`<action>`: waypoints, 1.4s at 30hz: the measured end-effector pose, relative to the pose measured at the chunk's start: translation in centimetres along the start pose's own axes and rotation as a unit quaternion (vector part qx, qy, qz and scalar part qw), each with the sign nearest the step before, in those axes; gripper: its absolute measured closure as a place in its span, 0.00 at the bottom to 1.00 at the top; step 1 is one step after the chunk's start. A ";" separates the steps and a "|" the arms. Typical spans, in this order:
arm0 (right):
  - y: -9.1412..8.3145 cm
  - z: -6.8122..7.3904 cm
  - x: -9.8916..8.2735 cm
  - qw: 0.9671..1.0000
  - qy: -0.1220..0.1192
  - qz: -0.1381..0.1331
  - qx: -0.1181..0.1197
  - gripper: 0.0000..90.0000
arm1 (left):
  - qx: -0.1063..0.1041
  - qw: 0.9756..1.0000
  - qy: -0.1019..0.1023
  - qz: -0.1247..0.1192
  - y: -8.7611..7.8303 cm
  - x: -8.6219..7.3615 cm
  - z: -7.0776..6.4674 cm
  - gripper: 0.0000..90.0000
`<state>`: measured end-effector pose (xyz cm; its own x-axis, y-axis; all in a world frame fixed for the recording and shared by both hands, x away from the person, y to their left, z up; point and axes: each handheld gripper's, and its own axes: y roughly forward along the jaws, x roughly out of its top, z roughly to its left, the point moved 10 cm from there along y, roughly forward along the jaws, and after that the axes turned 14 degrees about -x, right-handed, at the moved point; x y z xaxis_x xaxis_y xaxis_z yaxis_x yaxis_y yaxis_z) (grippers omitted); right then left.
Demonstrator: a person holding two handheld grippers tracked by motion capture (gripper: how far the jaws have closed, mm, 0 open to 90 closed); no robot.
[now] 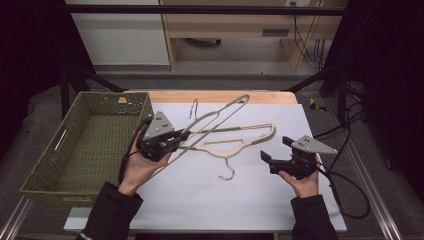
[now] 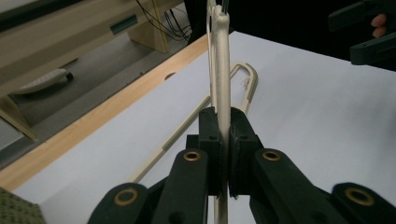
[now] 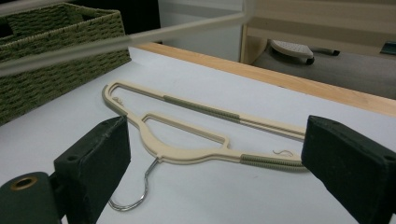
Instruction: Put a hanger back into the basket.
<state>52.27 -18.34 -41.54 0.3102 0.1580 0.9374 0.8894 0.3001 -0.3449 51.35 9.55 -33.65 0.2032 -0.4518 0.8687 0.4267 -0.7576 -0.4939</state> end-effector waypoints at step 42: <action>-0.2 -0.1 -1.0 1.000 -0.012 0.017 -0.001 0.07 | 0.092 0.992 -0.081 0.008 -16.4 -9.5 14.5 0.95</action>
<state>51.86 -18.66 -42.43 0.3315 0.1907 0.9240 0.8795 0.2918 -0.3758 55.24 33.11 -33.28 0.3441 -0.3700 0.8630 0.5729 -0.6454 -0.5052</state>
